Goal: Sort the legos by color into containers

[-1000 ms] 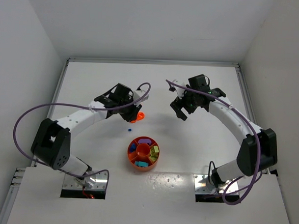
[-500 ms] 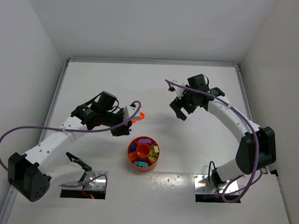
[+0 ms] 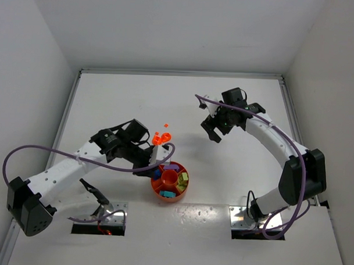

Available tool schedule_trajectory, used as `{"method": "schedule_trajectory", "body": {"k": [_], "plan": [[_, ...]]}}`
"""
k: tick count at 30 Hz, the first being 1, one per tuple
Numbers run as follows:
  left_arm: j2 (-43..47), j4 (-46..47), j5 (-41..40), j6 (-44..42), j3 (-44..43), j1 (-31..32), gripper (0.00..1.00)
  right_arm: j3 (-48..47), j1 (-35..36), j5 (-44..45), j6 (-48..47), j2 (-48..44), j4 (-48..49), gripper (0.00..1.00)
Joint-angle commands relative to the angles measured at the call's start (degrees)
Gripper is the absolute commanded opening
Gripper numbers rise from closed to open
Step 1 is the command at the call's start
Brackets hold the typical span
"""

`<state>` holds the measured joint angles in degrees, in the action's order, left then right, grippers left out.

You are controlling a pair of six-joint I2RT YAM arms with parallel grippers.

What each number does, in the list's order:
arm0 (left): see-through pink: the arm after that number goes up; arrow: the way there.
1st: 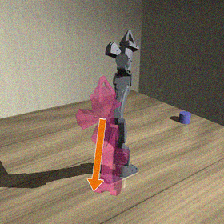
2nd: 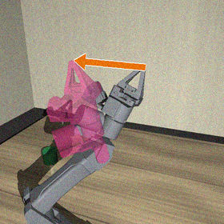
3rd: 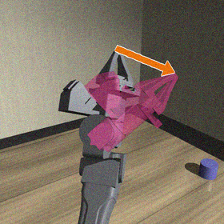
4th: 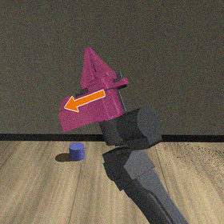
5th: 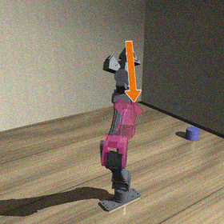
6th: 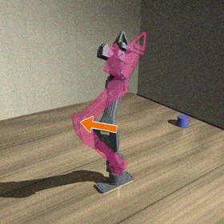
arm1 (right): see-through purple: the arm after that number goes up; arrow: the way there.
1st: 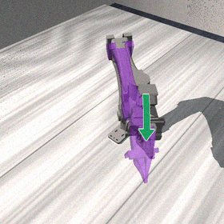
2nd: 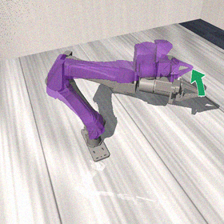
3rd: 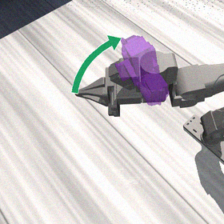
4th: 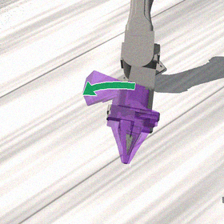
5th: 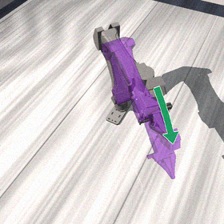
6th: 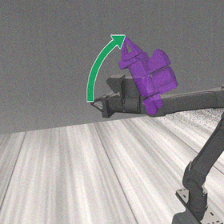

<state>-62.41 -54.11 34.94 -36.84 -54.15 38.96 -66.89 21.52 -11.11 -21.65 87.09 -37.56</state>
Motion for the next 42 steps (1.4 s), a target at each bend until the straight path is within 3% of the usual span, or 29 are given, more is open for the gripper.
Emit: {"method": "schedule_trajectory", "body": {"k": [1,7,13,21,25,26,32,36,42], "plan": [[-0.3,-0.6,2.1,-1.0,-1.5,3.0,0.33,-2.0,0.2,-0.8,-1.0,-0.8,0.7,0.88],[-2.9,0.0,0.4,0.2,-2.0,5.0,0.35,-1.5,0.2,-0.8,-1.0,-1.3,0.7,0.88],[-3.6,3.0,-3.3,2.0,-0.4,5.5,0.57,-1.5,0.2,-0.8,-1.0,-1.3,0.7,0.88],[-1.8,7.2,-5.4,5.0,-0.5,4.0,0.62,-1.5,0.2,-0.8,-1.5,-0.8,0.7,0.88],[-1.8,7.2,-6.6,5.0,-1.1,1.6,0.51,-1.5,0.2,-0.8,-1.6,-0.3,0.7,0.88],[-1.8,7.2,-7.2,4.4,-1.1,-0.6,0.44,-1.5,0.2,-0.8,-1.6,-0.3,0.7,0.88],[-6.5,7.2,-11.4,-2.5,1.0,-9.2,0.28,-0.3,0.2,-1.3,-1.6,-0.3,0.7,0.88],[-12.7,7.2,-11.4,-5.9,0.3,-14.3,0.27,-0.9,0.2,-1.3,-1.6,-0.3,0.7,0.88],[-22.4,8.9,-10.8,-10.0,-1.3,-15.4,0.28,-0.9,0.2,-1.3,-1.6,1.0,1.3,0.88]]}}
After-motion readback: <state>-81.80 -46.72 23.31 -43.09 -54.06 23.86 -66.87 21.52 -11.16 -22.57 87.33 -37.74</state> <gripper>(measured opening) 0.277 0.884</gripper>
